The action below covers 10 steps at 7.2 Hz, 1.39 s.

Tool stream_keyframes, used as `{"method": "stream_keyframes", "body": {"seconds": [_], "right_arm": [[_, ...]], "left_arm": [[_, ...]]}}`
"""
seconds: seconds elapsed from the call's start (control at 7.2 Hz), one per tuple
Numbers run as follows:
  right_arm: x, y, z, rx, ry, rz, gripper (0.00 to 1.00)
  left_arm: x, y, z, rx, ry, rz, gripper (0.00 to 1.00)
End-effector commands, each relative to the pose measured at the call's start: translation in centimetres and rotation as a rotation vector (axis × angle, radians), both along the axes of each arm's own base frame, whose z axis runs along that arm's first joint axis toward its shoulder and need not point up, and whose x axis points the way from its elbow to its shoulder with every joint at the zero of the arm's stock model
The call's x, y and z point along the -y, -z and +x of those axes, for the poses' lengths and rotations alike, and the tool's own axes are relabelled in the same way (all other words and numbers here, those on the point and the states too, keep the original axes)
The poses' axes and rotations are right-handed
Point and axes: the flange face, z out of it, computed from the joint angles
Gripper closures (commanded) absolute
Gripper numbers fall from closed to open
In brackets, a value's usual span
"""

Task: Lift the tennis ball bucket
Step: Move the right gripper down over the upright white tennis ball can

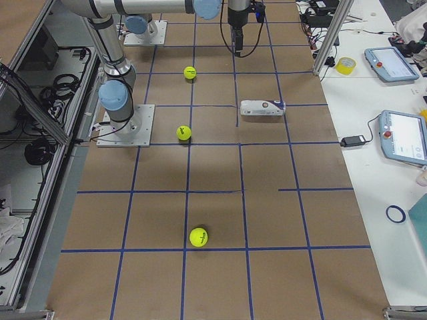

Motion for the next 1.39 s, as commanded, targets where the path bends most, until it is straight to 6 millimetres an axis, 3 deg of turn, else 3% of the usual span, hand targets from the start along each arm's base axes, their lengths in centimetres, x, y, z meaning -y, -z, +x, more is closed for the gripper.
{"method": "stream_keyframes", "body": {"seconds": [0.0,0.14,0.28,0.42,0.56,0.69,0.83,0.97,1.11,1.25], "right_arm": [[1.0,1.1,0.1,0.018,0.006,0.022,0.0],[1.4,0.9,0.0,0.016,0.004,0.002,0.0],[4.2,2.7,-0.5,0.018,0.011,-0.009,0.0],[9.8,4.4,-1.5,0.015,0.017,-0.059,0.0],[15.7,7.8,-4.3,0.01,0.05,-0.029,0.0],[20.6,12.4,-7.4,0.004,0.06,0.0,0.0],[23.3,16.9,-10.6,0.009,0.075,0.021,0.01],[24.3,20.2,-11.1,0.018,0.089,0.037,0.01],[25.0,22.2,-10.6,0.019,0.081,0.025,0.01],[25.1,22.7,-8.0,0.019,0.052,0.021,0.0]], "left_arm": [[-0.8,-1.1,0.1,0.006,-0.003,-0.019,0.0],[-0.8,-1.0,0.0,0.004,0.0,-0.016,0.0],[-0.8,-1.0,0.1,0.008,-0.001,-0.015,0.0],[-0.8,-1.0,0.1,0.008,-0.003,-0.015,0.0],[-0.8,-0.9,0.1,0.01,-0.003,-0.012,0.0],[-0.8,-0.8,0.1,0.008,-0.001,-0.01,0.0],[-0.8,-0.7,0.1,0.008,-0.003,-0.008,0.0],[-0.8,-0.7,0.1,0.008,-0.001,-0.008,0.0],[-0.8,-0.7,0.1,0.008,-0.001,-0.008,0.0],[-0.7,-0.7,0.1,0.008,-0.001,-0.008,0.0]]}}
